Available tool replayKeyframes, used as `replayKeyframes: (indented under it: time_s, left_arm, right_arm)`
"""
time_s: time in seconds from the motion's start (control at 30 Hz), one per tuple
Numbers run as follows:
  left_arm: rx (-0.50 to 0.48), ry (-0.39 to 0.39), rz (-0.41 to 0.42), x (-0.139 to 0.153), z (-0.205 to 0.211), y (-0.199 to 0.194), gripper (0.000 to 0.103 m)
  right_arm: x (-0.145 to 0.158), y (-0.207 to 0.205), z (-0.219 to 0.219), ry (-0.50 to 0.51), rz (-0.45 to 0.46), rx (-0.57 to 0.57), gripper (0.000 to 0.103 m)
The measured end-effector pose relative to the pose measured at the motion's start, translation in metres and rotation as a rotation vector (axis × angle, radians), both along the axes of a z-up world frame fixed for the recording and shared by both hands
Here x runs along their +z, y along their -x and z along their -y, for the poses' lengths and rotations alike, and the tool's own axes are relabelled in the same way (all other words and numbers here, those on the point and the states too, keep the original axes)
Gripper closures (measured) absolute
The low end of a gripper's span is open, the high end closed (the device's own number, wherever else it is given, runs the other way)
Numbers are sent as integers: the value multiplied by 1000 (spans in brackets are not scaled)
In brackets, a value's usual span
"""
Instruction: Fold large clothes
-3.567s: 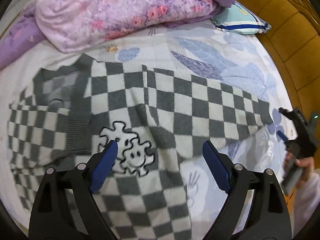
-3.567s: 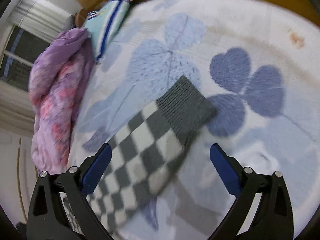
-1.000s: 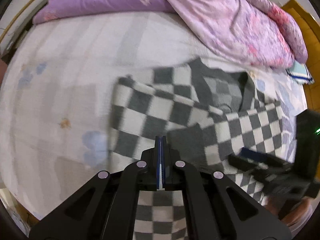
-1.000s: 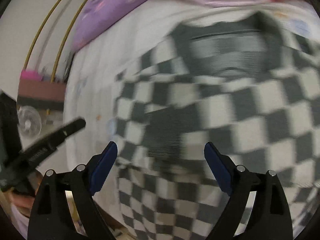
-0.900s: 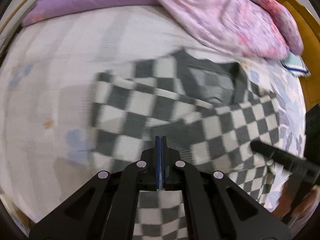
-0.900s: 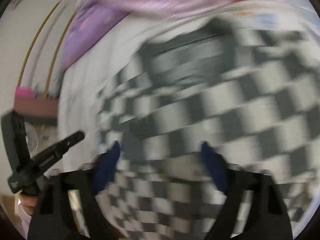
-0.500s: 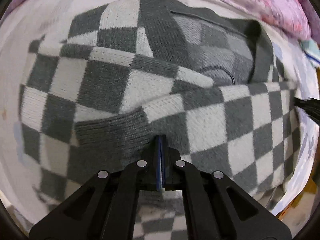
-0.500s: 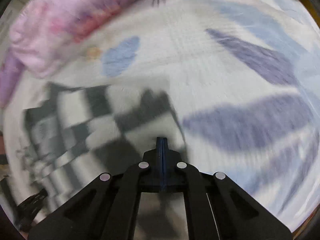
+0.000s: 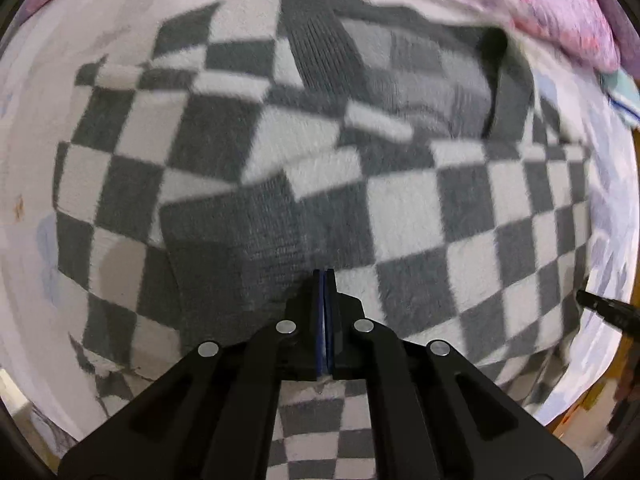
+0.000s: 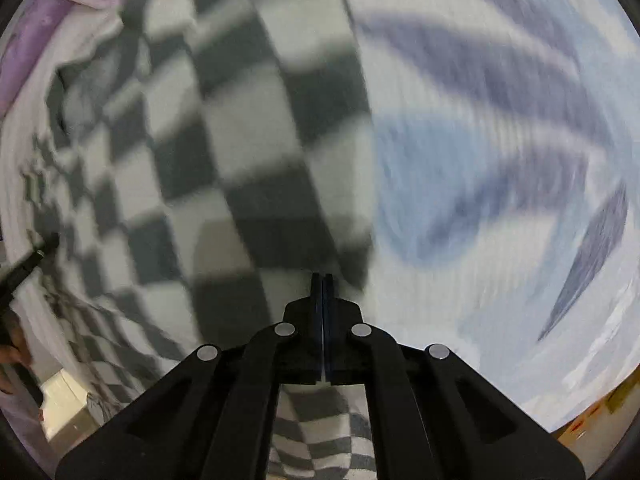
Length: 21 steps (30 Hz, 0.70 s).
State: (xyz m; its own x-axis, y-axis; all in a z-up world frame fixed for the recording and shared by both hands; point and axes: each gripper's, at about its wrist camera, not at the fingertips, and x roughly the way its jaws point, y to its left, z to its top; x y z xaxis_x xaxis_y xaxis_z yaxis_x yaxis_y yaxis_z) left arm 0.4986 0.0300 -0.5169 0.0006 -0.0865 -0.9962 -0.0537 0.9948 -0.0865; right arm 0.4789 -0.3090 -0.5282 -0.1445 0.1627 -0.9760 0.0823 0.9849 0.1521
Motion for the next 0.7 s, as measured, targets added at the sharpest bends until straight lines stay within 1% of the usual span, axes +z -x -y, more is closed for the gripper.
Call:
replayKeyframes:
  time_s: [0.03, 0.07, 0.1, 0.13, 0.17, 0.2, 0.27, 0.3, 0.33, 0.37, 0.4, 0.43, 0.47, 0.53, 0.57, 0.6, 0.63, 0.67, 0.7]
  left_arm:
    - [-4, 0, 12, -6, 1, 2, 101]
    - [0, 4, 28, -10, 2, 2, 101]
    - [10, 7, 26, -8, 1, 2, 101]
    - [23, 10, 17, -3, 0, 2, 101]
    - [33, 9, 6, 4, -2, 5, 101]
    - [32, 3, 5, 9, -4, 10, 100]
    - [11, -18, 3, 11, 1, 22, 101]
    - [4, -17, 9, 7, 1, 27, 101]
    - [5, -10, 19, 0, 1, 30, 101]
    - [9, -2, 24, -5, 1, 32, 101]
    - [18, 10, 26, -8, -1, 32, 101]
    - [28, 19, 18, -8, -3, 30, 101]
    - [34, 22, 6, -3, -4, 29, 101]
    - [25, 7, 6, 10, -6, 29, 101]
    - [24, 14, 12, 14, -7, 32, 98]
    - [27, 26, 20, 22, -7, 36, 91]
    - [30, 31, 25, 26, -11, 39, 84]
    - [40, 29, 45, 32, -13, 44, 66]
    - [47, 18, 63, 35, -15, 47, 55]
  right_arm:
    - [-12, 4, 8, -29, 28, -49, 103]
    - [-15, 3, 14, -58, 18, -100, 103]
    - [-15, 1, 22, -90, -16, -170, 103]
    - [-9, 0, 26, -105, -44, -212, 103]
    - [-2, 0, 23, -96, -42, -188, 103]
    - [7, 2, 16, -79, -37, -140, 103]
    - [17, 11, 1, -50, -19, -62, 103]
    - [13, 15, -3, -33, -2, -43, 103]
    - [2, 18, -5, -27, 17, -38, 103]
    - [-4, 18, -9, -34, 22, -52, 103]
    - [-11, 18, -3, -62, 20, -105, 103]
    - [-12, 17, 3, -88, 4, -149, 103]
    - [-8, 18, 10, -122, -17, -203, 103]
    - [4, 20, 16, -142, -5, -230, 103]
    - [14, 21, 11, -147, 19, -220, 100]
    - [21, 25, 8, -151, 37, -213, 97]
    - [23, 29, 10, -154, 49, -221, 87]
    - [25, 36, 11, -195, 68, -283, 80]
    - [25, 41, 18, -240, 80, -341, 63]
